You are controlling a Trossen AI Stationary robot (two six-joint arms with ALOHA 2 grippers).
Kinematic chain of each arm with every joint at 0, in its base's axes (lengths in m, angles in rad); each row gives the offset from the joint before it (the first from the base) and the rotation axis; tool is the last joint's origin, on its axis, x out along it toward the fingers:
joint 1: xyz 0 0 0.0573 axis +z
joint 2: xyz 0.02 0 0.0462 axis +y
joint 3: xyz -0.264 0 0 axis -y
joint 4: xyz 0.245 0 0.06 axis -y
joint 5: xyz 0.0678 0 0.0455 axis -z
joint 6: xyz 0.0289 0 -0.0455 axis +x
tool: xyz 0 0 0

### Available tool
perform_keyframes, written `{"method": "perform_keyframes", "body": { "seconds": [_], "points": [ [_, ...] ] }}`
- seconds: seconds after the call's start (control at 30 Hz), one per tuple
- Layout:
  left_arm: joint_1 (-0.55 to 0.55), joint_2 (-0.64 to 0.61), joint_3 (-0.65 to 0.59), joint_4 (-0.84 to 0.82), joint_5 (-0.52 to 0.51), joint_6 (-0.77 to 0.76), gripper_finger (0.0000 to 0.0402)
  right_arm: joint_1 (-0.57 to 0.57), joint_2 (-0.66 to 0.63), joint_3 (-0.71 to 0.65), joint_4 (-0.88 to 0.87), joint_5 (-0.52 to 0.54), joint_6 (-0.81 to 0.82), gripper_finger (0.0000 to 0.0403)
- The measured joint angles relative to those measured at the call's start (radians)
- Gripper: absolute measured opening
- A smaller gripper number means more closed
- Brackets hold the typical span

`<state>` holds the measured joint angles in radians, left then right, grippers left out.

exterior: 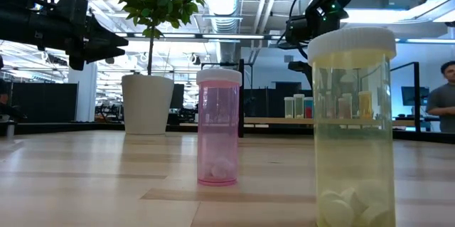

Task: Pick and place medicine bottles onto shelf by color
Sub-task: Put the right pink pill bottle on the shelf

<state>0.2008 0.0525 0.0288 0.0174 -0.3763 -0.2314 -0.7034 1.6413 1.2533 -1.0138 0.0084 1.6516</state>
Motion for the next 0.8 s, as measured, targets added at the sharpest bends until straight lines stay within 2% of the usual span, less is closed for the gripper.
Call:
{"method": "perform_keyframes", "body": {
  "seconds": [0.67,0.8],
  "points": [
    [0.0,0.0,0.0,0.0,0.0,0.0,0.0181,0.01,0.027,0.0,-0.03,-0.017,0.05,0.0152],
    [0.0,0.0,0.0,0.0,0.0,0.0,0.0181,0.01,0.027,0.0,-0.029,-0.017,0.051,0.0163]
  ]
}}
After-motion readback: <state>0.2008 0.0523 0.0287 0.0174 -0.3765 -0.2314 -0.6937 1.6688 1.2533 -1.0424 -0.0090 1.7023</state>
